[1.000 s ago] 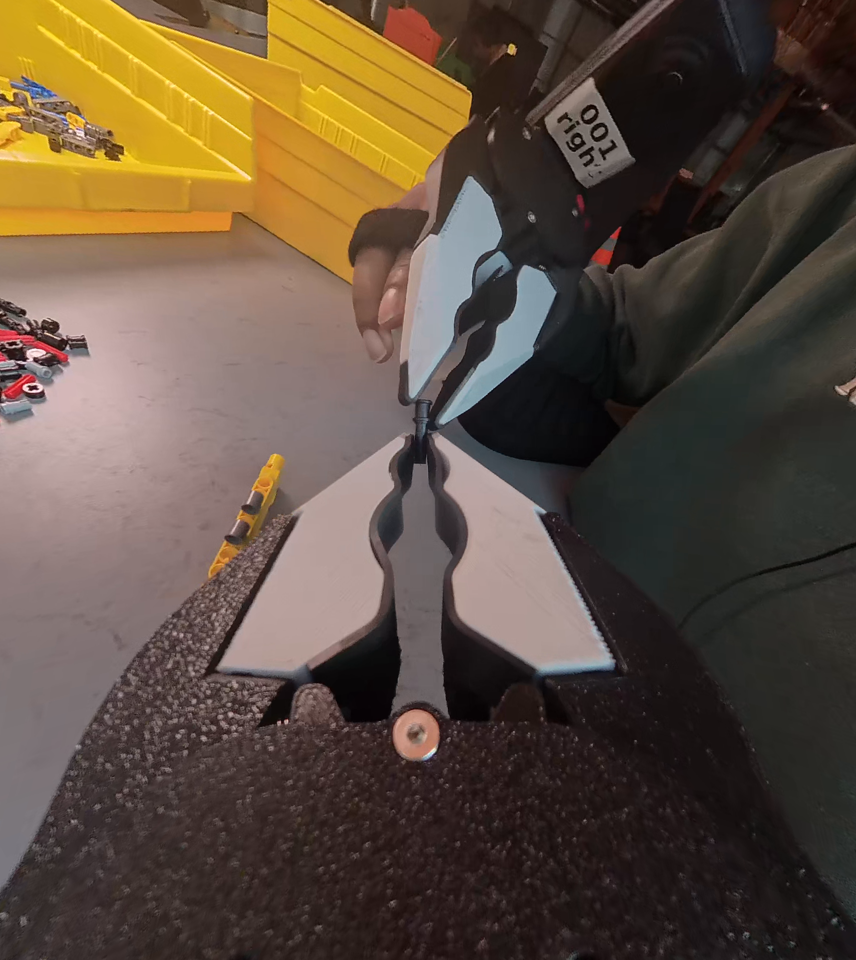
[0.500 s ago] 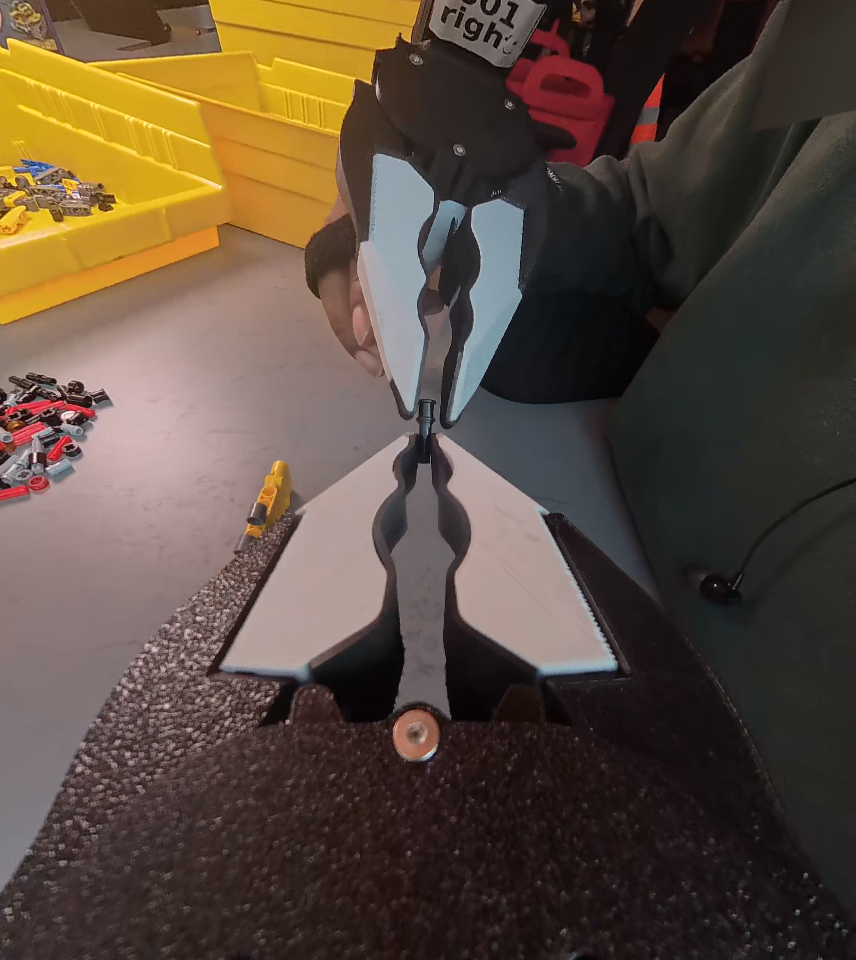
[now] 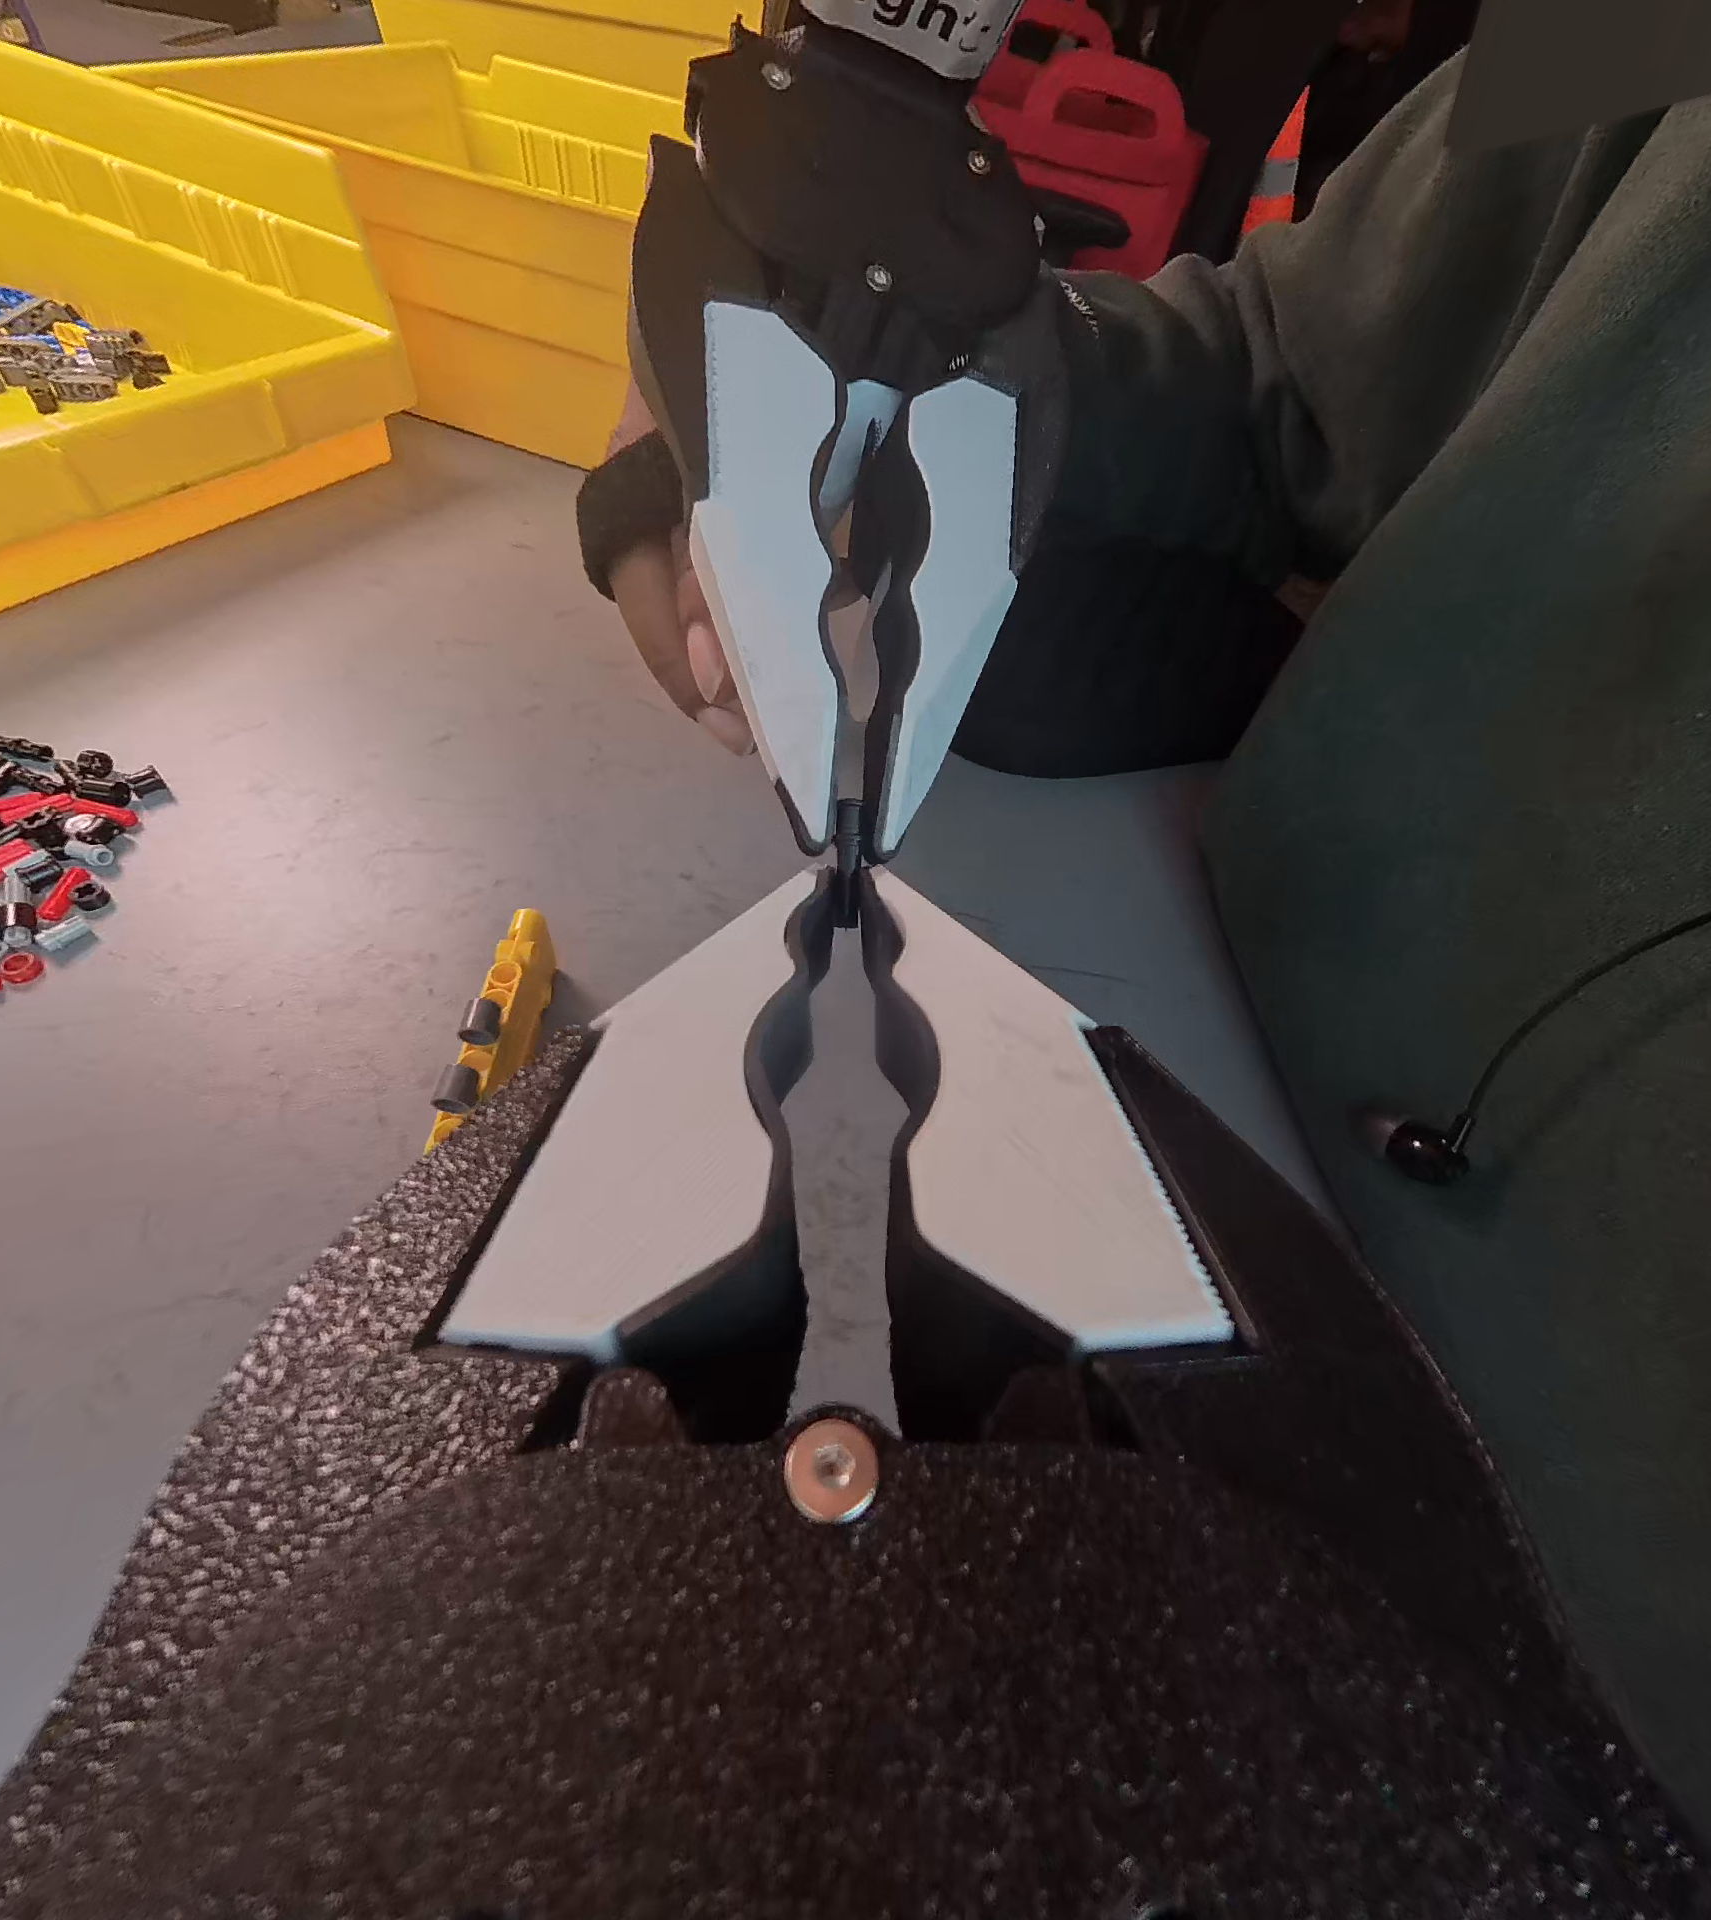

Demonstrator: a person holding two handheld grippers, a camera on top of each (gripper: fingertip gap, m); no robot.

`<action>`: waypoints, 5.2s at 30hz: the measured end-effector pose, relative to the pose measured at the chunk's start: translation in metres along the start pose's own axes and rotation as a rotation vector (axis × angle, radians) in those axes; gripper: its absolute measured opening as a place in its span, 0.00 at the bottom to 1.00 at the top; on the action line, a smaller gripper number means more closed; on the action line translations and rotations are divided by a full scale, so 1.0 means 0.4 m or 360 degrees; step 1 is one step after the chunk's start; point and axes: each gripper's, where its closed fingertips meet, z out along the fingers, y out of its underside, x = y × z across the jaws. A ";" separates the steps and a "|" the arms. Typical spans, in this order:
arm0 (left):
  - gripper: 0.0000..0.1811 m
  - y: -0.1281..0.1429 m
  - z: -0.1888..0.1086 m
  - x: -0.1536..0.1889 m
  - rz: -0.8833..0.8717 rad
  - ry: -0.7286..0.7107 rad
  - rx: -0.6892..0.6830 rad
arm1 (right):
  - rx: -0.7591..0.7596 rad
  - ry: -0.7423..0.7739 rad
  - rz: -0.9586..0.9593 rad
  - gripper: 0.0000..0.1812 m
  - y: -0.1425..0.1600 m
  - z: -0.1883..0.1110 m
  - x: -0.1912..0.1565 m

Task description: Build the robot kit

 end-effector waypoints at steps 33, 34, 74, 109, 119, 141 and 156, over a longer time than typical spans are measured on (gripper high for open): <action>0.18 0.122 -0.033 -0.244 -0.0208 -0.0392 -0.0469 | -0.0413 0.0302 0.0186 0.04 0.173 -0.056 0.136; 0.20 0.134 -0.030 -0.238 -0.0176 -0.0384 -0.0517 | -0.0414 0.0296 0.0193 0.04 0.175 -0.054 0.135; 0.13 0.174 -0.020 -0.135 0.0040 -0.0314 -0.0671 | -0.1382 -0.0409 -0.0282 0.04 0.172 -0.001 0.063; 0.13 0.176 -0.020 -0.134 -0.0024 -0.0297 -0.0668 | -0.1526 -0.0566 -0.0259 0.03 0.177 0.003 0.058; 0.13 0.176 -0.020 -0.134 -0.0052 -0.0292 -0.0670 | -0.1536 -0.0605 -0.0260 0.03 0.172 0.019 0.052; 0.16 -0.016 -0.050 -0.096 -0.0071 -0.0166 0.0001 | 0.0138 -0.0075 0.0656 0.03 -0.059 0.000 0.150; 0.02 -0.015 -0.024 -0.072 0.0149 -0.0218 -0.0090 | -0.0135 -0.0168 0.0357 0.05 -0.043 0.012 0.082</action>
